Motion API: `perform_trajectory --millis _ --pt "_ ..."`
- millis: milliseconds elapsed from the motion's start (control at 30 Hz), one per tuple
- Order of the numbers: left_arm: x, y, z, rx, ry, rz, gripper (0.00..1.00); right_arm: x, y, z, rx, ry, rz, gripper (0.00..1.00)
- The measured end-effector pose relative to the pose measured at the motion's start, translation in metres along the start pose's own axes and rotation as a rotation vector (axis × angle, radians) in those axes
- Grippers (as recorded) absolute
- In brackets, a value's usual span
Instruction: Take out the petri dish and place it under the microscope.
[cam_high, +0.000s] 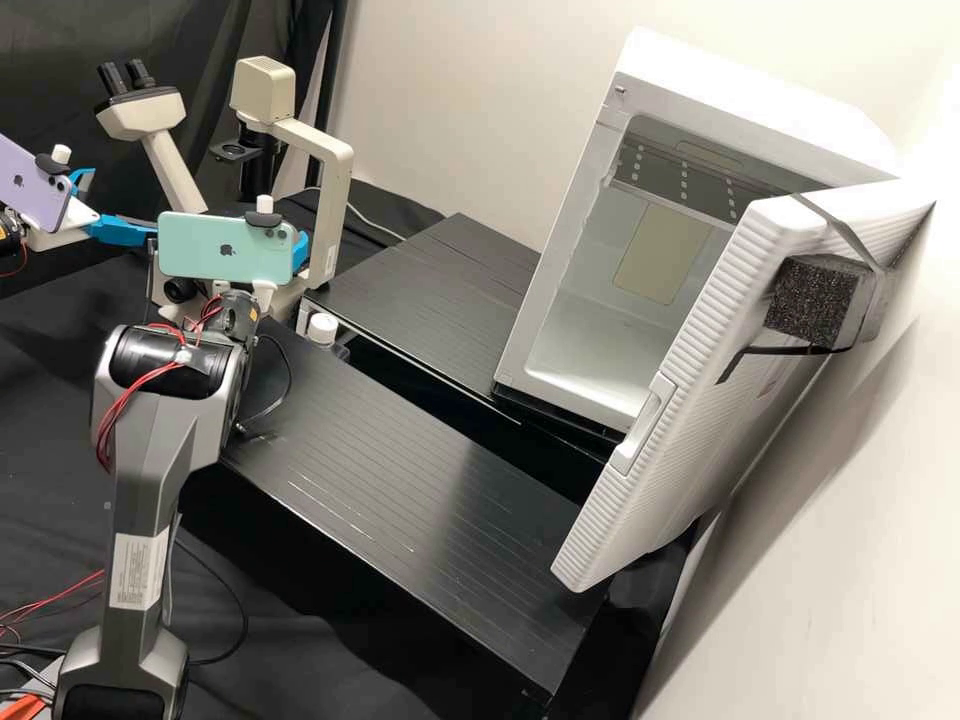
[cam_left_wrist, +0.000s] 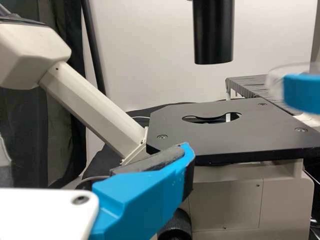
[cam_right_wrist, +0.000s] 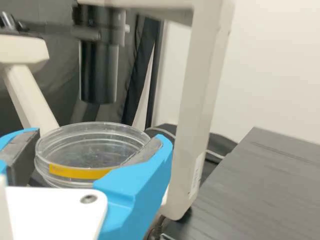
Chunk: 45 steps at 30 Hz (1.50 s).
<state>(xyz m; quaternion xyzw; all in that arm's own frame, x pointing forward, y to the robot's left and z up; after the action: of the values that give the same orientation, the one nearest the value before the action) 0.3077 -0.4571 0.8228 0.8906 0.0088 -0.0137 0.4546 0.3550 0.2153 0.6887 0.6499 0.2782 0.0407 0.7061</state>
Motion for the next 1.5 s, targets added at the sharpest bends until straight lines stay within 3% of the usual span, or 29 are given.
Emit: perform_trajectory --millis 233,400,667,1067,1200,1500 --pt "0.0 0.0 0.0 0.0 0.0 0.0 1.0 0.026 -0.013 -0.006 -0.017 -0.006 -0.026 0.0" --pt "0.0 0.0 0.0 0.0 0.0 0.0 1.0 0.042 -0.023 -0.012 -0.056 0.007 -0.043 0.0" --pt "0.0 0.0 0.0 0.0 0.0 0.0 1.0 0.064 -0.04 -0.007 -0.081 -0.036 -0.074 0.0" --pt "0.0 0.0 0.0 0.0 0.0 0.0 1.0 0.091 -0.048 -0.001 -0.045 -0.045 -0.053 0.0" --pt "0.0 0.0 0.0 0.0 0.0 0.0 1.0 0.099 -0.048 0.001 -0.013 -0.068 -0.054 0.0" --pt "0.0 0.0 0.0 0.0 0.0 0.0 1.0 0.111 -0.048 0.018 0.001 -0.106 -0.039 0.0"
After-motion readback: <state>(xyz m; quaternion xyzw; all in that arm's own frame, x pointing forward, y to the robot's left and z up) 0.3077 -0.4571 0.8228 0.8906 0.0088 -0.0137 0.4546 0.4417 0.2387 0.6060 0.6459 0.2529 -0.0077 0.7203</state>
